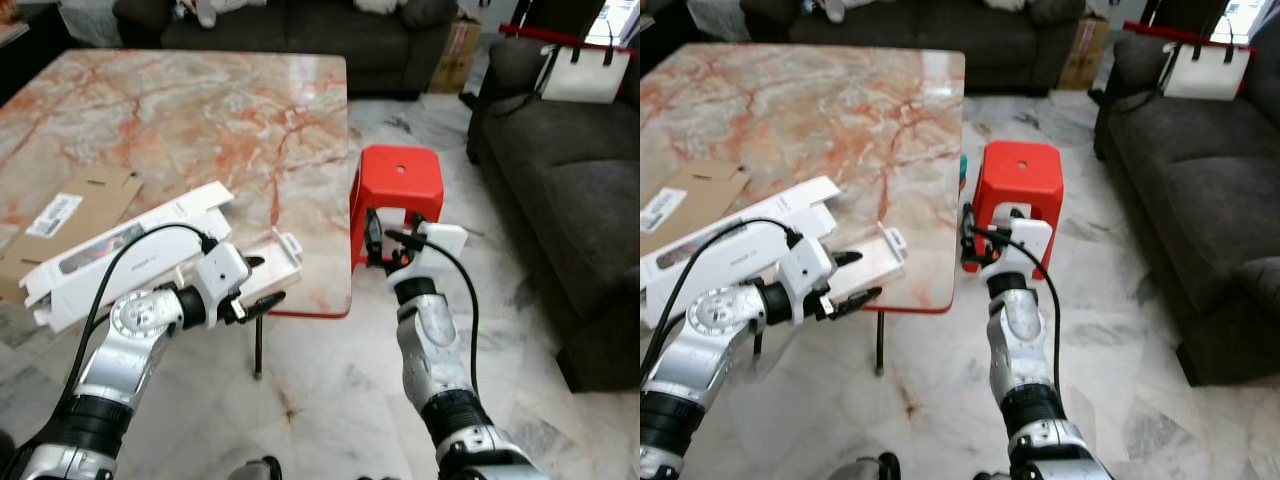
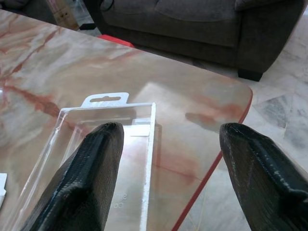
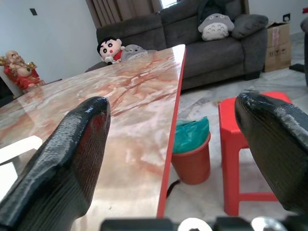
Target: Picking trash to rubbish bin
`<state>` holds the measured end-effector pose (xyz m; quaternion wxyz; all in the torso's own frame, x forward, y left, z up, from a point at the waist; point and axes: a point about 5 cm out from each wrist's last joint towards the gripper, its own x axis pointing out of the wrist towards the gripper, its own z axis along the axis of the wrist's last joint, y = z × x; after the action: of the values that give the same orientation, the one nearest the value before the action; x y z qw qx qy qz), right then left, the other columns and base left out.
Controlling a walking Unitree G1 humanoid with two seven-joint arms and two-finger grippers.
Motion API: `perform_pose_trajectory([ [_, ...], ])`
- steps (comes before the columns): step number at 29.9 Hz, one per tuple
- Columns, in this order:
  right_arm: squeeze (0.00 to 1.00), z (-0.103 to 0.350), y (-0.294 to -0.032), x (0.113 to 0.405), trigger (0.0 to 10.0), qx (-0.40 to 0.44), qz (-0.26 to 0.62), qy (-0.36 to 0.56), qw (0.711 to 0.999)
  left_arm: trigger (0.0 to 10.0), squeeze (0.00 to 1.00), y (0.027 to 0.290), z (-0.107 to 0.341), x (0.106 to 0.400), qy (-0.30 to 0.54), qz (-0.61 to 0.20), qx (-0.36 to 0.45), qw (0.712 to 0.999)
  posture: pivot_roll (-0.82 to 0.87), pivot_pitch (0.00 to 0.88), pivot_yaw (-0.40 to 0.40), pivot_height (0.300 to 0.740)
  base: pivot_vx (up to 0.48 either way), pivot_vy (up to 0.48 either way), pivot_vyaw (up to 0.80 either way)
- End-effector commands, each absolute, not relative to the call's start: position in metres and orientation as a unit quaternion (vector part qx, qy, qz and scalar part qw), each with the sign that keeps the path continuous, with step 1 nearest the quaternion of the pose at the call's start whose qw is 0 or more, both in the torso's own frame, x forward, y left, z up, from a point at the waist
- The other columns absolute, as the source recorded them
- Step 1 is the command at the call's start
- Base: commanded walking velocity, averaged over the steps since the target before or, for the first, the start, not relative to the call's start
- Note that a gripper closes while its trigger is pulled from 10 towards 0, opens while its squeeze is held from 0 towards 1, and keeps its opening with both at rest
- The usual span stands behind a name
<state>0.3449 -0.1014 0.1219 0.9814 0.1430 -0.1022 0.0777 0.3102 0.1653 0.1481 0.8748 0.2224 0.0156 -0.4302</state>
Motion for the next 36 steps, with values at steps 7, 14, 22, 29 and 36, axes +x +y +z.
perform_pose_trajectory([
  [7, 0.0, 0.12, -0.102, 0.345, 10.0, 0.143, 0.076, -0.097, 0.982, 10.0, 0.0, 0.164, 0.144, 0.318, 0.025, -0.387, 0.264, 0.883, 0.18, 0.146, -0.013, 0.74, 0.0, 0.0, 0.0],
  [14, 0.0, 0.12, -0.102, 0.345, 10.0, 0.144, 0.076, -0.095, 0.982, 10.0, 0.0, 0.165, 0.144, 0.325, 0.022, -0.358, 0.255, 0.898, 0.18, 0.149, -0.015, 0.74, 0.0, 0.0, 0.0],
  [22, 0.0, 0.121, -0.101, 0.345, 10.0, 0.144, 0.078, -0.095, 0.982, 10.0, 0.0, 0.162, 0.134, 0.328, 0.038, -0.354, 0.237, 0.904, 0.17, 0.158, -0.019, 0.74, 0.0, 0.0, 0.0],
  [29, 0.0, 0.122, -0.105, 0.346, 10.0, 0.142, 0.073, -0.098, 0.982, 10.0, 0.0, 0.163, 0.123, 0.328, 0.06, -0.341, 0.247, 0.905, 0.17, 0.16, -0.019, 0.74, 0.0, 0.0, 0.0],
  [36, 0.0, 0.122, -0.104, 0.346, 10.0, 0.142, 0.075, -0.099, 0.982, 0.0, 0.0, 0.165, 0.119, 0.328, 0.07, -0.338, 0.242, 0.907, 0.17, 0.162, -0.022, 0.74, 0.0, 0.0, 0.0],
])
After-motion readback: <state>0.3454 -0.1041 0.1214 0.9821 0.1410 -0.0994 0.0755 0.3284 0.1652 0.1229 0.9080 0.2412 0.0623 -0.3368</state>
